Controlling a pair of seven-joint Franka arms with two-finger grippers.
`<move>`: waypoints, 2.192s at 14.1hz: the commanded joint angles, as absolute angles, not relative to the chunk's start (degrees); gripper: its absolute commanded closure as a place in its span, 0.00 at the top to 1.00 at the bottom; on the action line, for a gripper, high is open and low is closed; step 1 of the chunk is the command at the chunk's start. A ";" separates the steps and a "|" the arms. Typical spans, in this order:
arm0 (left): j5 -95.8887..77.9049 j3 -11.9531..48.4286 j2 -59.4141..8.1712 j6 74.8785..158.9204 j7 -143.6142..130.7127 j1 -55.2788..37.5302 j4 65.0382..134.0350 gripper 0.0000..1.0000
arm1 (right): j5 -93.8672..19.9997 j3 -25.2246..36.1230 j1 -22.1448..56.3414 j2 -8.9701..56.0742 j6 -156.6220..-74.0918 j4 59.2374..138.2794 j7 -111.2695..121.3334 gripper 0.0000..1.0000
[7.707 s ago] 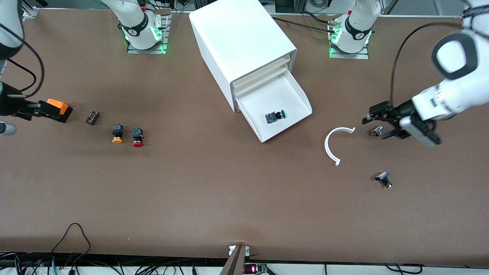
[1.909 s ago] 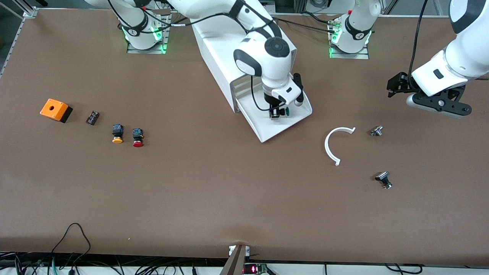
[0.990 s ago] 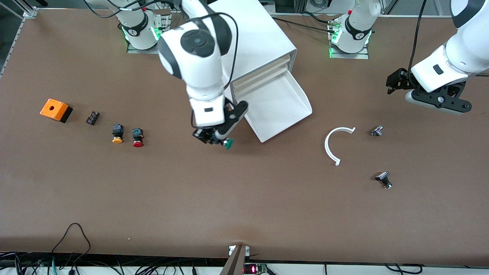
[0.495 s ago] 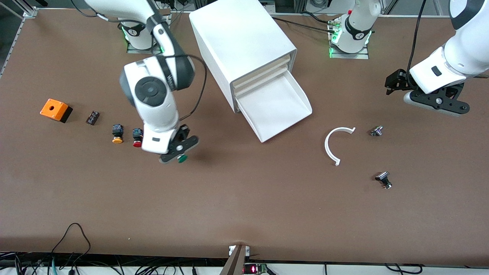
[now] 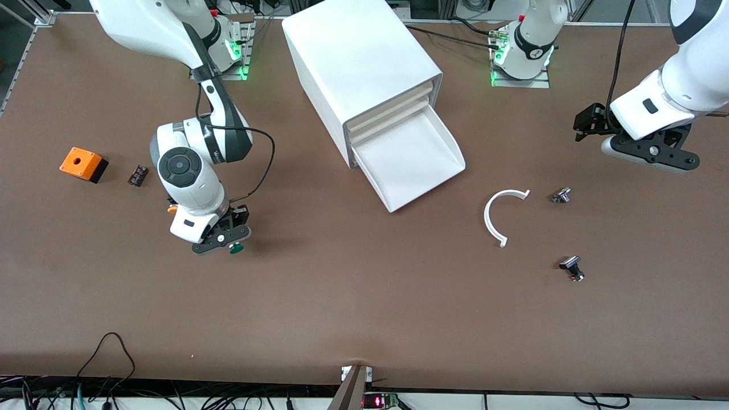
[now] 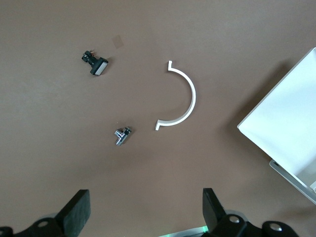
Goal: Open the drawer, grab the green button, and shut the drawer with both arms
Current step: 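Carry the green button with the right gripper beside the red button, then open the right gripper to set the green button on the table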
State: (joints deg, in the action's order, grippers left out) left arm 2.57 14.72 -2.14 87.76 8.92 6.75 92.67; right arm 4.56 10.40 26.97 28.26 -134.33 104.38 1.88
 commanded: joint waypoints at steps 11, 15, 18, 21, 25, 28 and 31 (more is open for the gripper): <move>2.64 15.03 -3.25 86.22 8.09 6.59 90.44 1.00 | 1.05 9.49 26.54 31.29 -145.99 117.16 -2.20 0.68; 2.64 15.12 -3.25 85.78 8.09 6.50 90.44 1.00 | 0.97 9.05 26.54 26.91 -143.36 115.49 -5.26 1.00; 2.64 15.03 -3.25 85.69 8.00 6.59 90.44 1.00 | 0.97 9.05 26.54 25.58 -136.43 111.38 -5.80 1.00; 2.64 15.03 -3.25 85.69 8.00 6.59 90.44 1.00 | 0.88 9.05 26.46 24.62 -129.58 106.28 -5.80 1.00; 2.55 15.03 -3.25 85.69 8.00 6.59 90.44 1.00 | 0.53 9.14 25.49 23.99 -115.70 94.25 -5.89 1.00; 2.55 15.03 -3.25 85.69 8.00 6.59 90.44 1.00 | -3.32 6.69 21.64 23.99 -107.51 87.12 -5.98 1.00; 2.55 15.03 -3.16 85.69 8.00 6.59 90.44 1.00 | -3.78 3.62 17.85 23.99 -102.49 83.68 -6.06 1.00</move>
